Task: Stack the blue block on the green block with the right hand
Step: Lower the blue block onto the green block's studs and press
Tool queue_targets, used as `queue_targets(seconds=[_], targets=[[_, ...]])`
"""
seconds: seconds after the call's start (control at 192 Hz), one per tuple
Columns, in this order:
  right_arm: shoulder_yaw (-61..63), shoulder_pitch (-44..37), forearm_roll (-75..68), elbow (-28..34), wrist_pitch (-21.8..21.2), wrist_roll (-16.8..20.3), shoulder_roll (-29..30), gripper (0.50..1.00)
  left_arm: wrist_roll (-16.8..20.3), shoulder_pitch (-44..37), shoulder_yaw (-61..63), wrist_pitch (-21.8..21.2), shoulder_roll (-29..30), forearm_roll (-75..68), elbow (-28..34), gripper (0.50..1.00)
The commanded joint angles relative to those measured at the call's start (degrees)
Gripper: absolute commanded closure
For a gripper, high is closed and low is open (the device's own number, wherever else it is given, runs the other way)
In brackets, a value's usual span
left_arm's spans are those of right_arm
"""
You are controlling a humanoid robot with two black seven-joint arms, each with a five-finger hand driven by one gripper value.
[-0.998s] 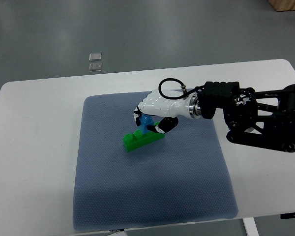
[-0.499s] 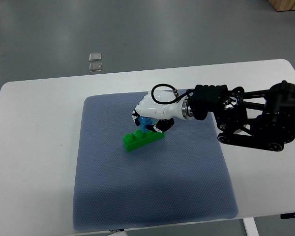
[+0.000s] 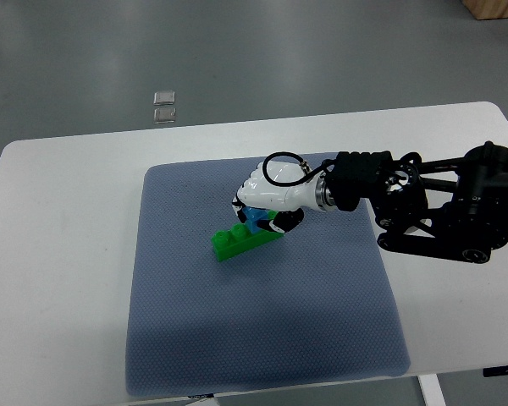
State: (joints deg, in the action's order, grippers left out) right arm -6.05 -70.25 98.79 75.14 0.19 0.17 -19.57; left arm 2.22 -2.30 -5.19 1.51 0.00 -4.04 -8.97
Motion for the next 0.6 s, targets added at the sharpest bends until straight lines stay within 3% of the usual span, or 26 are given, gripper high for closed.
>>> queue_targets(seconds=[0.0, 0.593], targets=[[0.0, 0.2, 0.0, -0.6, 0.0, 0.0, 0.1, 1.000, 0.0, -0.1, 0.0, 0.0, 0.0, 0.0, 0.0, 0.500], [-1.0, 0.8, 0.4, -1.8, 0.3, 0.0, 0.7, 1.000, 0.0, 0.0, 0.0, 0.0, 0.0, 0.0, 0.0, 0.500]])
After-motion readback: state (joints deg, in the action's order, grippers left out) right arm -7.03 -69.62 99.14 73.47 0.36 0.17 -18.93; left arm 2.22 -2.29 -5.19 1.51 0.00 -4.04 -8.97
